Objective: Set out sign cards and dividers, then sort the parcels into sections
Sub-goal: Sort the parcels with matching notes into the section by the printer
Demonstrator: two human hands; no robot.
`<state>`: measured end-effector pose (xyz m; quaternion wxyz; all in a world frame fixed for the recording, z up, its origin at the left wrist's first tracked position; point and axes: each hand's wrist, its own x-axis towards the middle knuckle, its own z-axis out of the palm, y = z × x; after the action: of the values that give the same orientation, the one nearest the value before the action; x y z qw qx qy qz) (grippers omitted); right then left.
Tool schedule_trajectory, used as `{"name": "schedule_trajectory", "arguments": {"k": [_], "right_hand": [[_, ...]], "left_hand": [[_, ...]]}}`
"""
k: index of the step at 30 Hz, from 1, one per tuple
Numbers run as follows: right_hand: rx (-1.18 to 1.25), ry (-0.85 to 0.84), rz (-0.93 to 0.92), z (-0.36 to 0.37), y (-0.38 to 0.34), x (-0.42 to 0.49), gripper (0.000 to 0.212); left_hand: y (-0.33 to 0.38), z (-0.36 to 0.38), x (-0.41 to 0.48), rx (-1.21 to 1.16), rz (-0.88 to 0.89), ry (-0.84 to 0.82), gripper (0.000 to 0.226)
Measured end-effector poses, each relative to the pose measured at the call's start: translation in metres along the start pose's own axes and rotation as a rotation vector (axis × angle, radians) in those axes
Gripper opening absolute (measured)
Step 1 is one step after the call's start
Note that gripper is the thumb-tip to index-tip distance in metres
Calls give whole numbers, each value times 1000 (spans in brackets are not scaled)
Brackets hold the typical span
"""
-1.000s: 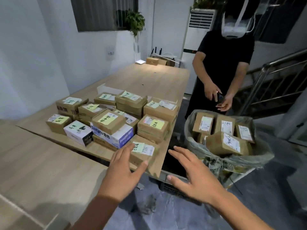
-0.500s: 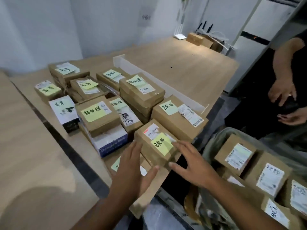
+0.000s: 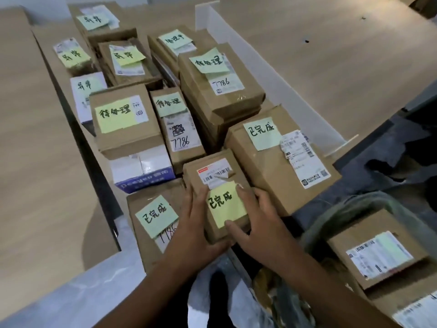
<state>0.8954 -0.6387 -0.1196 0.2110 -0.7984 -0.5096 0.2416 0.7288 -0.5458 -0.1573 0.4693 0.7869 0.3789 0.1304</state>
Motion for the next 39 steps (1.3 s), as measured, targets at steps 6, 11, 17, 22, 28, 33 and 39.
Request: {"name": "schedule_trajectory", "arguments": {"k": [6,11,17,22,28,33,39], "right_hand": [[68,-108,-89,-20,-4,-5,90],[67,-116,-331,-55,-29,-6,88],[62,-126,-730,-69,-119,13,89],[143,-246,-919,-39,-211,9,105],[171,-199,-1202,35,-351,-31,111],[205,-387,-1262,122,-476,-81,112],[223,-437,-1440,219,-628,-153,113]], "left_hand": [[12,-10,-10,-171,-4,21,128],[31,-41,-46,-202,5,150,134],[55,-122,-107,-107,64,425,135],[58,-198,-180,-28,59,623,140],[23,-281,-306,62,38,819,139],[-26,-354,-428,91,-22,943,141],[-74,-438,-577,181,-127,1111,141]]}}
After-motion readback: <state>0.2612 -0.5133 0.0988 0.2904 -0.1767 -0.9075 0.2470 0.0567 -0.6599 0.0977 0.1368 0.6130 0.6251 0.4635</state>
